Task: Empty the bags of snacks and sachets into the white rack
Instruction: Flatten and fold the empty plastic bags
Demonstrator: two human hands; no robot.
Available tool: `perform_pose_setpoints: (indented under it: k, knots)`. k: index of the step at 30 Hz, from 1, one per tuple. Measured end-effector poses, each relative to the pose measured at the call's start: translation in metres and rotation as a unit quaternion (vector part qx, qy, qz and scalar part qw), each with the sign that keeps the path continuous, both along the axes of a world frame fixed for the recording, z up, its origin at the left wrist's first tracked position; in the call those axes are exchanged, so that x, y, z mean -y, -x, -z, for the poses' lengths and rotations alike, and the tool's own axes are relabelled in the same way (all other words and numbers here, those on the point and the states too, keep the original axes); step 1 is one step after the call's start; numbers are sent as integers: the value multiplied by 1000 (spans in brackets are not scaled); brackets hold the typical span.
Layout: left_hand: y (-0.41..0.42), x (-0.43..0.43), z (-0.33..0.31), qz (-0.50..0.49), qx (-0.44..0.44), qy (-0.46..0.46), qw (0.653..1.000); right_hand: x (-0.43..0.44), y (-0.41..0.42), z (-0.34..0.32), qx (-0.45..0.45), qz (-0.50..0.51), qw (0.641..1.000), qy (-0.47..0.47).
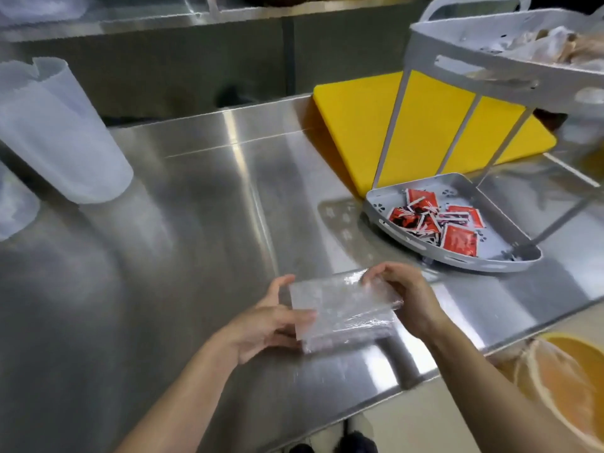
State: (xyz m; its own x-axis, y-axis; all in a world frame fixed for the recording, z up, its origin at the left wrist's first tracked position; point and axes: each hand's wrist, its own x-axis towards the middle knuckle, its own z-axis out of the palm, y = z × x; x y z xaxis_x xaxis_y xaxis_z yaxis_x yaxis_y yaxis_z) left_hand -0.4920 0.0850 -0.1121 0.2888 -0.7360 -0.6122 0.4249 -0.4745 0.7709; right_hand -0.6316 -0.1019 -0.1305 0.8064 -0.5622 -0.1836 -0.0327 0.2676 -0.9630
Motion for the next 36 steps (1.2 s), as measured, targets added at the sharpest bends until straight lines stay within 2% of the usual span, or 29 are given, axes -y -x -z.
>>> perform_pose_setpoints:
  k: [3, 6, 8, 16, 20, 24, 28, 31, 36]
  knots:
    - [25, 27, 9, -18, 25, -10, 999, 11, 32, 2, -13, -2, 1000, -8]
    - [50, 55, 13, -105, 17, 4, 994, 29, 70, 10, -56, -30, 998, 12]
    - [68, 75, 15, -132, -5, 12, 991, 39, 94, 12, -89, 18, 996, 6]
    - [196, 165, 20, -20, 103, -7, 994, 96, 222, 19, -85, 143, 984, -66]
    - [268, 220, 27, 52, 237, 32, 970, 125, 290, 23, -95, 214, 970, -56]
    - [329, 273, 30, 123, 295, 28, 947, 152, 351, 25, -106, 329, 938, -25]
    - [377, 316, 44, 161, 250, -3, 955, 172, 397, 39, -130, 400, 906, -53]
    - [402, 342, 57, 191, 215, -22, 958, 185, 422, 60, -180, 465, 861, -96]
    - [427, 399, 93, 230, 146, -81, 959, 219, 451, 98, -235, 502, 812, -182]
